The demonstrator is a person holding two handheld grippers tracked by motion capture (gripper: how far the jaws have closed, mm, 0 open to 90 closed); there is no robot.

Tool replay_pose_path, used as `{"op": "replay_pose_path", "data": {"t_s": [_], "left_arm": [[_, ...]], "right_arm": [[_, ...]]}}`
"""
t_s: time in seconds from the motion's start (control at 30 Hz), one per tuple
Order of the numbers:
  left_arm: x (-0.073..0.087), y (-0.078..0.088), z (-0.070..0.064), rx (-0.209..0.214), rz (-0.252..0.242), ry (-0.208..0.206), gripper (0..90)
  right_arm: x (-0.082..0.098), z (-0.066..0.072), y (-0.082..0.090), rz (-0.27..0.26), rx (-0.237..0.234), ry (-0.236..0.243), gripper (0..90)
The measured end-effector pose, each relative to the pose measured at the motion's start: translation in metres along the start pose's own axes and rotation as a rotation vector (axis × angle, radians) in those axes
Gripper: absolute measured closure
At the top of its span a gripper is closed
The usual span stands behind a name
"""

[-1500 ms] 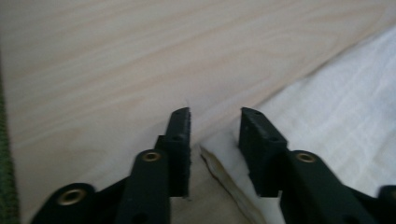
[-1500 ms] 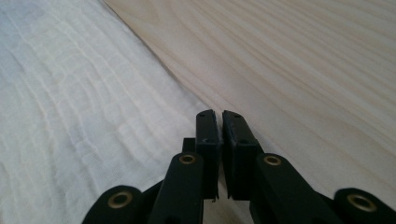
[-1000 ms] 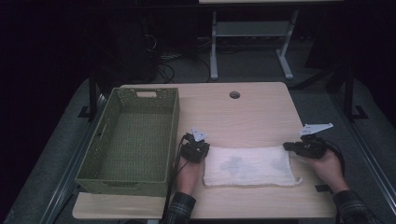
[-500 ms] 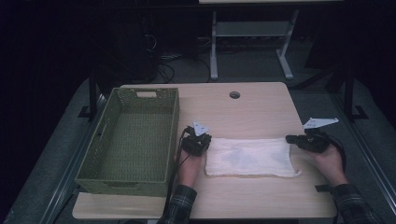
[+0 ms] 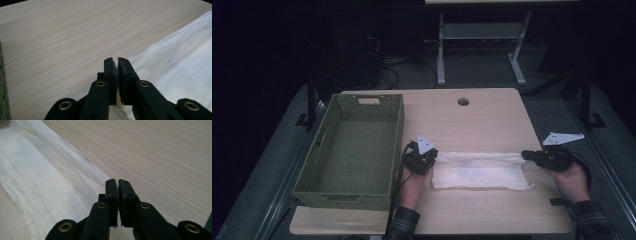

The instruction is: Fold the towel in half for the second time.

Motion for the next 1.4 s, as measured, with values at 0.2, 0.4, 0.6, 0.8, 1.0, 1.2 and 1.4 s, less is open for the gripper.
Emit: {"op": "replay_pose_path", "data": {"t_s": [0.2, 0.4, 0.6, 0.8, 1.0, 1.2, 1.4], "left_arm": [[0.002, 0.01, -0.005, 0.011, -0.006, -0.008, 85.4], [0.001, 0.02, -0.012, 0.017, -0.014, -0.01, 85.4], [0.004, 0.027, -0.022, 0.008, 0.007, -0.029, 85.4], [0.007, 0.034, -0.026, 0.003, 0.015, -0.037, 85.4], [0.015, 0.039, -0.03, 0.004, 0.033, -0.035, 85.4], [0.026, 0.041, -0.034, 0.013, 0.058, -0.026, 85.3], [0.035, 0.045, -0.037, 0.012, 0.074, -0.013, 85.3]], "right_arm": [[0.005, 0.01, 0.008, 0.013, -0.016, 0.016, 85.8], [0.011, 0.02, 0.017, 0.019, -0.025, 0.027, 85.8], [0.016, 0.024, 0.024, 0.02, -0.029, 0.026, 85.7], [0.019, 0.031, 0.03, 0.02, -0.041, 0.016, 85.7], [0.026, 0.039, 0.033, 0.042, -0.059, 0.018, 85.4], [0.032, 0.044, 0.037, 0.053, -0.074, 0.01, 85.0], [0.038, 0.049, 0.038, 0.069, -0.087, 0.003, 84.0]]}}
Point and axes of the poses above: each handheld gripper's, and its own axes: y roughly backward along the jaws, x roughly out of its underside, z roughly to its left, the point moved 10 cm from there along -y, roughly forward along the jaws, and after that the axes turned 15 degrees about -z, right-handed, at the moved point
